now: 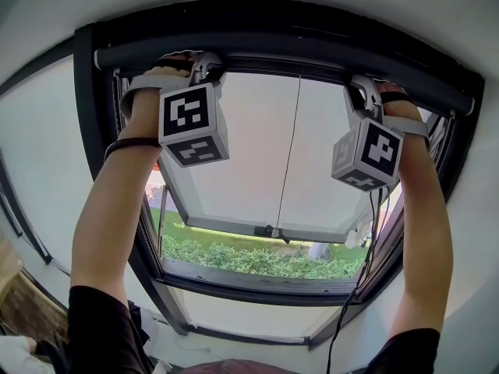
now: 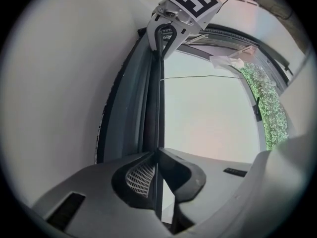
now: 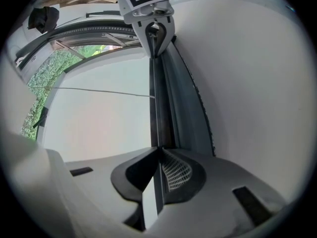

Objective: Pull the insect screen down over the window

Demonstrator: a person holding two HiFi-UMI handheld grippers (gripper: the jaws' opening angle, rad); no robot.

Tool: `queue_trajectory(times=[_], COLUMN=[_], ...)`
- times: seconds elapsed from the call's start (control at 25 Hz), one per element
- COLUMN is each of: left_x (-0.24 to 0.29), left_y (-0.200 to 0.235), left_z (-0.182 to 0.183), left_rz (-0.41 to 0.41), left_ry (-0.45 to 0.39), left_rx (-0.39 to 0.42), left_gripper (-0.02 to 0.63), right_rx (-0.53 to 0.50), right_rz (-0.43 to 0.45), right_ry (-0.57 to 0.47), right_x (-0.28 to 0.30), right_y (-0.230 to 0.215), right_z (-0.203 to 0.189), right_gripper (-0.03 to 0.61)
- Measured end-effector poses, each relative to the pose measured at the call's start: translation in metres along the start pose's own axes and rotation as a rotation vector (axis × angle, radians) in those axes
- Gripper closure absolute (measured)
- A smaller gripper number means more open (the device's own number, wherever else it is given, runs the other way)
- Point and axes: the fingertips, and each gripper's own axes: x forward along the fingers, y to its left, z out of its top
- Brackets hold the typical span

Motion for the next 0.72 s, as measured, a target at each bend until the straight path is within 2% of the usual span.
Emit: queue_trajectory(times=[0.12, 0.36, 0.72], left_x=[0.0, -0.004, -0.019], left_y=[0.0, -0.009, -0.054], left_z=[0.001, 0.001, 0.002], left_rz=[-0.011, -0.061, -0.16], left_ry=[0.009, 0.007, -0.02], left_rx=[0.019, 0.023, 0.035], left_gripper=[0.592, 0.592, 0.592], right_rx=[0.032, -0.005, -0.019], right_rz=[-0.001, 0.064, 0.212], right_ry=[-0.017, -0.006, -0.021], right_x=[-0.002, -0.005, -0.023], right_y=[-0.007, 0.001, 0.047], right_z=[0.007, 0.007, 0.005], right_gripper=[0.549, 0.551, 0.554])
